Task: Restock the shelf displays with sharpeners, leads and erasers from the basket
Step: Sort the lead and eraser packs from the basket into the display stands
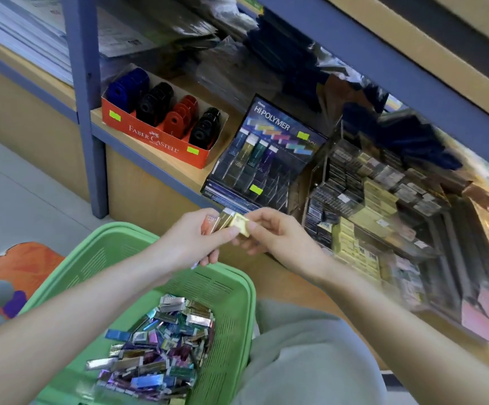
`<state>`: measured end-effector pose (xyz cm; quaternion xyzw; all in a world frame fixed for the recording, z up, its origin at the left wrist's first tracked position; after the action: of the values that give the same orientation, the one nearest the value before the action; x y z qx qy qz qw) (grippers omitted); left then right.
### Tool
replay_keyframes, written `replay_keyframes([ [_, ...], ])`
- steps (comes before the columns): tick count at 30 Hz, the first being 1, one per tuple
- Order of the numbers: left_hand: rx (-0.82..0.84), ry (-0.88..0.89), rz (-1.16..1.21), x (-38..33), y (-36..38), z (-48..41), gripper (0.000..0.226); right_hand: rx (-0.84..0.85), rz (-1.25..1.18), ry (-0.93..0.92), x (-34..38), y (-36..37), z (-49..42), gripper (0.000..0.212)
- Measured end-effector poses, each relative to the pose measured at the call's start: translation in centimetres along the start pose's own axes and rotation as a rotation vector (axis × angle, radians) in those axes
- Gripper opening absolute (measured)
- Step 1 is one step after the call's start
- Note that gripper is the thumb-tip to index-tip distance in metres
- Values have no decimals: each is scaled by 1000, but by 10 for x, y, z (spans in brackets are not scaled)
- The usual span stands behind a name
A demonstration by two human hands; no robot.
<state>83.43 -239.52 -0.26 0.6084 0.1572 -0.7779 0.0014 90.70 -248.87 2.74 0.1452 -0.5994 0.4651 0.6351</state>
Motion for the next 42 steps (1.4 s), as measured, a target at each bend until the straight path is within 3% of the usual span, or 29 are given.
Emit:
replay_keyframes([
  [3,-20,8,-16,-3,2,6,21,-39,48,-68,8,-1,11,15],
  [9,-5,-15,6,-1,14,22,25,-72,461,-294,29,1,33,26],
  [13,74,-143,188,3,37,28,27,-172,539,-382,28,-16,51,22],
  [18,100,-228,479,-8,57,25,12,-458,394,-266,10,-90,83,17],
  [23,94,-214,444,-25,76,16,13,-698,479,-79,-38,-183,101,25],
  [31,135,-211,413,-38,114,4,13,-551,555,153,-99,-220,85,30],
  [42,168,-263,421,-35,134,-10,13,-489,483,261,-117,-222,66,18],
])
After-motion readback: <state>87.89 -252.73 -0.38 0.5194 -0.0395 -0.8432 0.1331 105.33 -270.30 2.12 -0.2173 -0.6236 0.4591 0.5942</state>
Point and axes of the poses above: each hand's wrist, its own z-axis away from the middle knuckle, its own y-axis out of the palm, x = y × z, the point moved 9 cm from there along -z, towards the middle knuckle, and after that the axes turned 8 degrees about -z, right-handed, at the moved point
